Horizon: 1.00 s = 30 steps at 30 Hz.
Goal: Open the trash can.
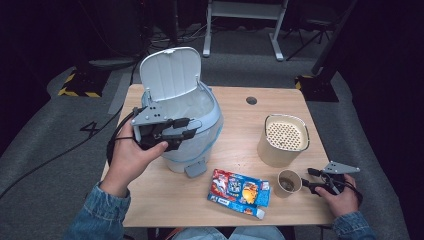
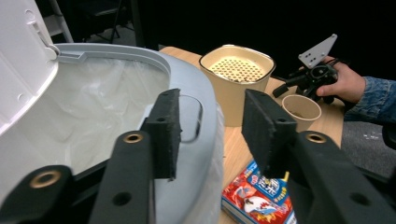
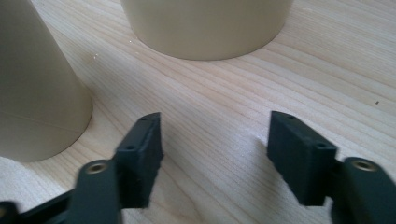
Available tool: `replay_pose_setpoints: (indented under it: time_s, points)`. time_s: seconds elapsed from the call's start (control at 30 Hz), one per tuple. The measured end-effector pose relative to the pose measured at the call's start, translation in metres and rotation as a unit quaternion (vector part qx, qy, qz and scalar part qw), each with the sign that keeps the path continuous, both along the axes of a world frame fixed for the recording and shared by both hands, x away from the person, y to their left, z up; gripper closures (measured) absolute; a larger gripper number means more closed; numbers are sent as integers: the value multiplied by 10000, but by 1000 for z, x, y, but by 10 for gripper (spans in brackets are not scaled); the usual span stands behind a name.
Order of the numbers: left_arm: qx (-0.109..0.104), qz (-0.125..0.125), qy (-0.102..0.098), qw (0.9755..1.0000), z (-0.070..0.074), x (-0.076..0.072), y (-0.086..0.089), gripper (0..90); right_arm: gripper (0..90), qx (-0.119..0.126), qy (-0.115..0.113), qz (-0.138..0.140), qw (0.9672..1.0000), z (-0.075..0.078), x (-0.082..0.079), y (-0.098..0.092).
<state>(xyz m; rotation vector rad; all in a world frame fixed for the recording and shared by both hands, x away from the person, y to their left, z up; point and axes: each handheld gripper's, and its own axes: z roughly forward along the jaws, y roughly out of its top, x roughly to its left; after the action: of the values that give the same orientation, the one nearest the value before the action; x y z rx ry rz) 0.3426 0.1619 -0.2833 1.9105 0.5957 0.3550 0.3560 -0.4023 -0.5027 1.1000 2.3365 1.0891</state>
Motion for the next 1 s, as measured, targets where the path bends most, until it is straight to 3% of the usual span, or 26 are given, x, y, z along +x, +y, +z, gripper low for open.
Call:
replay_pose_setpoints:
  time_s: [0.13, 0.23, 0.33, 0.53, 0.87, 1.0]
  points:
    - [11, 18, -34, 10000, -4, -13, 8, 491, 328, -40, -2, 1, 10000, 0, -3, 0]
    - [2, 78, -50, 10000, -11, -24, 15, 433, 334, 92, 93, -185, 9997, 3, -6, -3]
    - [-21, 128, -30, 9999, -23, -35, 21, 389, 333, 147, 226, -234, 9994, 12, -13, -7]
    - [129, 300, -56, 9995, -51, -52, 32, 367, 353, 170, 97, -269, 9994, 34, -25, -7]
    - [272, 276, 232, 9990, -91, -50, 41, 370, 406, 349, 41, -94, 9993, 58, -35, -6]
    - [230, 303, 414, 9984, -109, -51, 45, 369, 422, 347, -6, -34, 9994, 68, -40, -3]
